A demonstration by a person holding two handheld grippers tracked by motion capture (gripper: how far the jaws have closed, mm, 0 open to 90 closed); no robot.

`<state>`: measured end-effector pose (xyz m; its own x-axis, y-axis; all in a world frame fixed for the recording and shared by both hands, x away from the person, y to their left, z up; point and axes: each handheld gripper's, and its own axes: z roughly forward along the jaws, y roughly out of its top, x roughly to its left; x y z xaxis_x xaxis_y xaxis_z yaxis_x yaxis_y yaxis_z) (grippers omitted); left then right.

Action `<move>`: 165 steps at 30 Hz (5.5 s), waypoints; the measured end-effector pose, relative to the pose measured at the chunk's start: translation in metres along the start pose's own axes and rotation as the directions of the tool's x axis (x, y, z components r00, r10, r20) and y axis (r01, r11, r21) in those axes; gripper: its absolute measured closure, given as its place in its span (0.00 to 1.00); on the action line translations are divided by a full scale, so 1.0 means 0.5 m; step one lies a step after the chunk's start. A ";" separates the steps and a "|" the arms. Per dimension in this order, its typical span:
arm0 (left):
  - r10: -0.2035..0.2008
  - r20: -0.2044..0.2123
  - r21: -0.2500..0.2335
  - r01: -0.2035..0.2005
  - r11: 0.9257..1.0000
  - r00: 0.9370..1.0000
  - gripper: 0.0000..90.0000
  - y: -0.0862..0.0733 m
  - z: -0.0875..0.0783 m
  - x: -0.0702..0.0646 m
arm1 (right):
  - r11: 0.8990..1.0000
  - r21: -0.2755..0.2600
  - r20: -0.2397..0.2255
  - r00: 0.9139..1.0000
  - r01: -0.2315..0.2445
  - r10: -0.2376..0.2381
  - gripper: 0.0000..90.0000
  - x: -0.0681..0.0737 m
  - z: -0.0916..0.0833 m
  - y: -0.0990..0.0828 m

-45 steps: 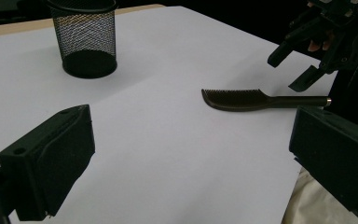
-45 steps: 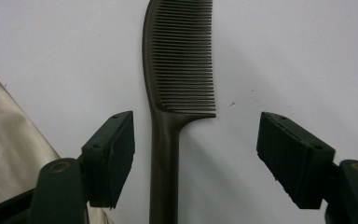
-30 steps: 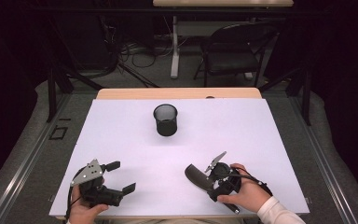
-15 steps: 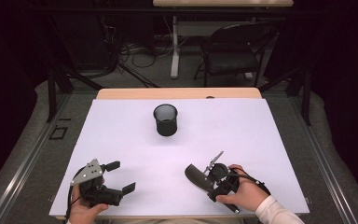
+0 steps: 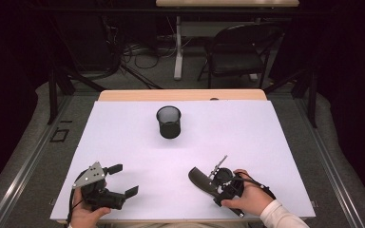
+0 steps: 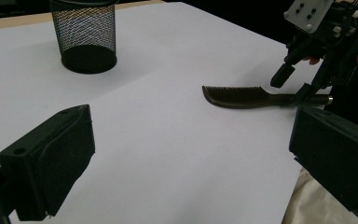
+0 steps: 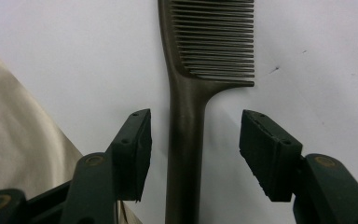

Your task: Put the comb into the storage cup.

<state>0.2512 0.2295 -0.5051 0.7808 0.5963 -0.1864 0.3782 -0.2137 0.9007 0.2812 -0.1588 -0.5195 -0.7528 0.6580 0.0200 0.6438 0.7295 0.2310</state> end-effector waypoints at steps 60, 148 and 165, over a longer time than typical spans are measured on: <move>0.001 -0.011 0.003 -0.001 1.000 1.000 0.00 -0.001 0.000 0.002 | 0.997 0.071 -0.020 1.000 -0.004 0.006 0.80 0.001 0.015 -0.002; -0.006 -0.013 0.002 0.006 1.000 1.000 0.00 -0.003 0.001 0.004 | 0.978 -0.209 0.008 1.000 -0.008 0.010 0.81 0.005 -0.044 0.015; -0.008 -0.016 -0.002 0.007 1.000 1.000 0.00 -0.003 0.000 0.005 | 0.959 -0.285 0.014 1.000 -0.003 0.007 0.81 0.007 -0.056 0.023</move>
<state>0.2526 0.2315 -0.5069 0.7697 0.6105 -0.1867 0.3828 -0.2074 0.9002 0.2822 -0.1533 -0.4897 -0.7461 0.6658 0.0084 0.5804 0.6441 0.4982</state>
